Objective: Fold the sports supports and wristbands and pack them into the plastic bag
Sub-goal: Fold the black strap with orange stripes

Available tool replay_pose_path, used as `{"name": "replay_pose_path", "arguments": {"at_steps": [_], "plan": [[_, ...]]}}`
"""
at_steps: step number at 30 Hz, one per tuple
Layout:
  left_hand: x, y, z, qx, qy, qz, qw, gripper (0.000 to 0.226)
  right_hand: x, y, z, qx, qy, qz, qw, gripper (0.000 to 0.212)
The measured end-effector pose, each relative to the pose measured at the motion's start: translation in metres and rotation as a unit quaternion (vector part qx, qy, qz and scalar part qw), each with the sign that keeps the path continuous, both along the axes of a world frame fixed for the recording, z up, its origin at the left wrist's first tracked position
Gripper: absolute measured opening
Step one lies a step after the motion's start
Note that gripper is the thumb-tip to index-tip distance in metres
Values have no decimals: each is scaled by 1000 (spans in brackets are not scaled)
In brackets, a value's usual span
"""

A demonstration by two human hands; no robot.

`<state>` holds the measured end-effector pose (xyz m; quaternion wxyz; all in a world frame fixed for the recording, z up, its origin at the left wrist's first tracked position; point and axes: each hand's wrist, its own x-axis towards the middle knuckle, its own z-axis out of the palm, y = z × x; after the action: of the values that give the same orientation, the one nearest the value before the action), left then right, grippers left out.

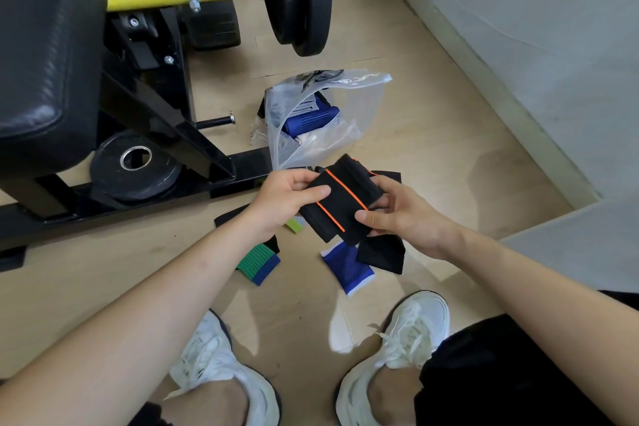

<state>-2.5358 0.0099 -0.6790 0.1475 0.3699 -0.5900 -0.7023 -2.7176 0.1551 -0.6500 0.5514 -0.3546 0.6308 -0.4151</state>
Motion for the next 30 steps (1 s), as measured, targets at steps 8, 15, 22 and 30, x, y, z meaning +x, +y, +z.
{"name": "replay_pose_path", "arguments": {"at_steps": [8, 15, 22, 30], "plan": [[5, -6, -6, 73, 3, 58, 996, 17, 2, 5, 0, -46, 70, 15, 996, 67], [6, -7, -10, 103, -6, 41, 994, 22, 5, 1, -3, -79, 154, -3, 985, 34], [9, -6, -22, 90, -37, 22, 995, 19, 1, 1, -4, -159, 328, 37, 930, 18], [4, 3, -27, -11, -37, 53, 998, 22, 4, -3, -6, -260, 480, 169, 820, 4]]}}
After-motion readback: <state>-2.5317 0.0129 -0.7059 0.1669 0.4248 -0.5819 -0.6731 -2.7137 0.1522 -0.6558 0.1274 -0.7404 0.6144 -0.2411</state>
